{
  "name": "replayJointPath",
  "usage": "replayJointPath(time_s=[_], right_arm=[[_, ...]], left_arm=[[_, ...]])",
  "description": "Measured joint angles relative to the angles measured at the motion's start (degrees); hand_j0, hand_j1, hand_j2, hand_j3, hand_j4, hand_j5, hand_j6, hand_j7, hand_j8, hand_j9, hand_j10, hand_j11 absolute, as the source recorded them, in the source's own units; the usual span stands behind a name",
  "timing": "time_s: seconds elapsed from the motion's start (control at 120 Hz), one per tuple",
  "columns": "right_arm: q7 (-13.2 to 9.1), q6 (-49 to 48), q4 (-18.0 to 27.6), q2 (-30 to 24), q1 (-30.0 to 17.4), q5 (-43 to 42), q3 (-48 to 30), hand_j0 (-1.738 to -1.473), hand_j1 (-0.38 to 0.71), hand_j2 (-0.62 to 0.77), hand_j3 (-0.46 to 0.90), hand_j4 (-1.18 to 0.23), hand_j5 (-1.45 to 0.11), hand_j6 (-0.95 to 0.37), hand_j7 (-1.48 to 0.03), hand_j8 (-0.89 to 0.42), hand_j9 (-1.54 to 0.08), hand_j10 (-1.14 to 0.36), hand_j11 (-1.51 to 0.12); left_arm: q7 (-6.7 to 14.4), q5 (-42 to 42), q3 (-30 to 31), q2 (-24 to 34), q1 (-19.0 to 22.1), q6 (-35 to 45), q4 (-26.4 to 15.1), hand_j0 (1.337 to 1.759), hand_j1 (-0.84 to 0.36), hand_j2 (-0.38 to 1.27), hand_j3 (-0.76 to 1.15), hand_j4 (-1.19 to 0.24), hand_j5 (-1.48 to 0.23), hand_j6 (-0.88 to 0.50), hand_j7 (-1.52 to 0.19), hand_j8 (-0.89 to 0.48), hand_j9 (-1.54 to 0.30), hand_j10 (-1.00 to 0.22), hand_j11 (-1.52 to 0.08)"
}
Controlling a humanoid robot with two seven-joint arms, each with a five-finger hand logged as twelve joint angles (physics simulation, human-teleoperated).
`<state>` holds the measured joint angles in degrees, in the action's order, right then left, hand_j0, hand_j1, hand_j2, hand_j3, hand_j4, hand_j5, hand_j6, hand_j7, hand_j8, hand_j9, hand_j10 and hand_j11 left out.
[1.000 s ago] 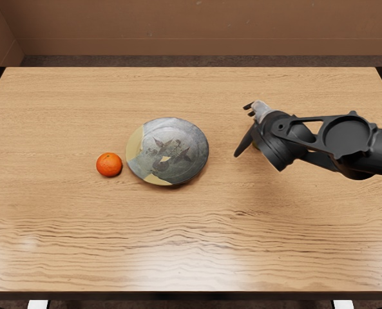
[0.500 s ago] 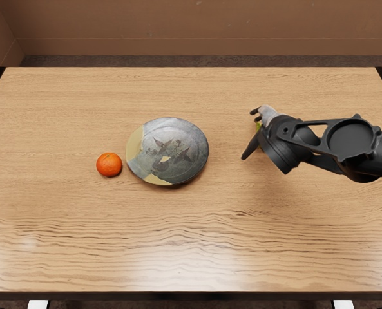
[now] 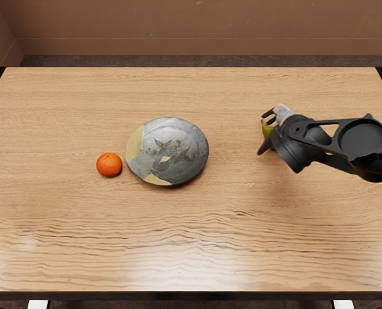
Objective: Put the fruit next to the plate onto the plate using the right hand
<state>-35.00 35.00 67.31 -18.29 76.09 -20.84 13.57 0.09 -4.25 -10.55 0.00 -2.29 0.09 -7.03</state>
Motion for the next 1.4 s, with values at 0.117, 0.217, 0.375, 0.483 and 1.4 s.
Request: replayJointPath(time_s=[0.117, 0.217, 0.375, 0.483, 1.4], right_arm=[[0.00, 0.01, -0.05, -0.41, 0.03, 0.08, 0.63, -1.658, 0.03, -0.06, 0.00, -0.32, -0.41, -0.32, -0.41, -0.31, -0.41, -0.31, -0.41], [0.00, 0.00, -0.06, -0.54, 0.02, 0.10, 1.06, -1.658, 0.05, -0.07, 0.00, -0.34, -0.44, -0.33, -0.44, -0.33, -0.44, -0.33, -0.44], [0.00, -0.02, -0.07, -0.59, -0.01, 0.02, 1.34, -1.658, 0.14, -0.08, 0.00, -0.41, -0.53, -0.36, -0.53, -0.41, -0.53, -0.41, -0.53], [0.01, -0.17, -0.07, -0.59, -0.04, -0.17, 1.88, -1.655, 0.19, -0.10, 0.00, -0.46, -0.62, -0.36, -0.61, -0.42, -0.62, -0.47, -0.62], [0.12, -0.65, 0.68, -3.74, -0.84, -0.31, 1.08, -1.645, 0.45, 0.24, 0.00, -0.79, -1.19, -0.05, -1.10, -0.14, -1.18, -0.27, -1.21]], left_arm=[[0.00, 0.00, 0.00, 0.00, 0.00, 0.00, 0.00, 1.658, 0.32, 0.00, 0.00, -0.02, -0.03, -0.02, -0.03, -0.02, -0.03, -0.02, -0.03], [0.00, -0.01, 0.00, 0.00, 0.00, 0.00, 0.01, 1.658, 0.32, 0.00, 0.00, -0.02, -0.03, -0.02, -0.03, -0.02, -0.03, -0.02, -0.03], [0.00, 0.00, 0.00, 0.00, 0.00, 0.00, 0.00, 1.658, 0.32, 0.00, 0.00, -0.02, -0.03, -0.02, -0.03, -0.02, -0.03, -0.02, -0.03], [0.00, 0.00, 0.00, 0.00, 0.00, 0.00, 0.00, 1.658, 0.32, 0.00, 0.00, -0.02, -0.03, -0.02, -0.03, -0.02, -0.03, -0.02, -0.03], [-0.01, 0.01, -0.01, 0.00, 0.00, 0.00, -0.01, 1.658, 0.32, 0.00, 0.00, -0.02, -0.03, -0.02, -0.03, -0.02, -0.03, -0.02, -0.03]])
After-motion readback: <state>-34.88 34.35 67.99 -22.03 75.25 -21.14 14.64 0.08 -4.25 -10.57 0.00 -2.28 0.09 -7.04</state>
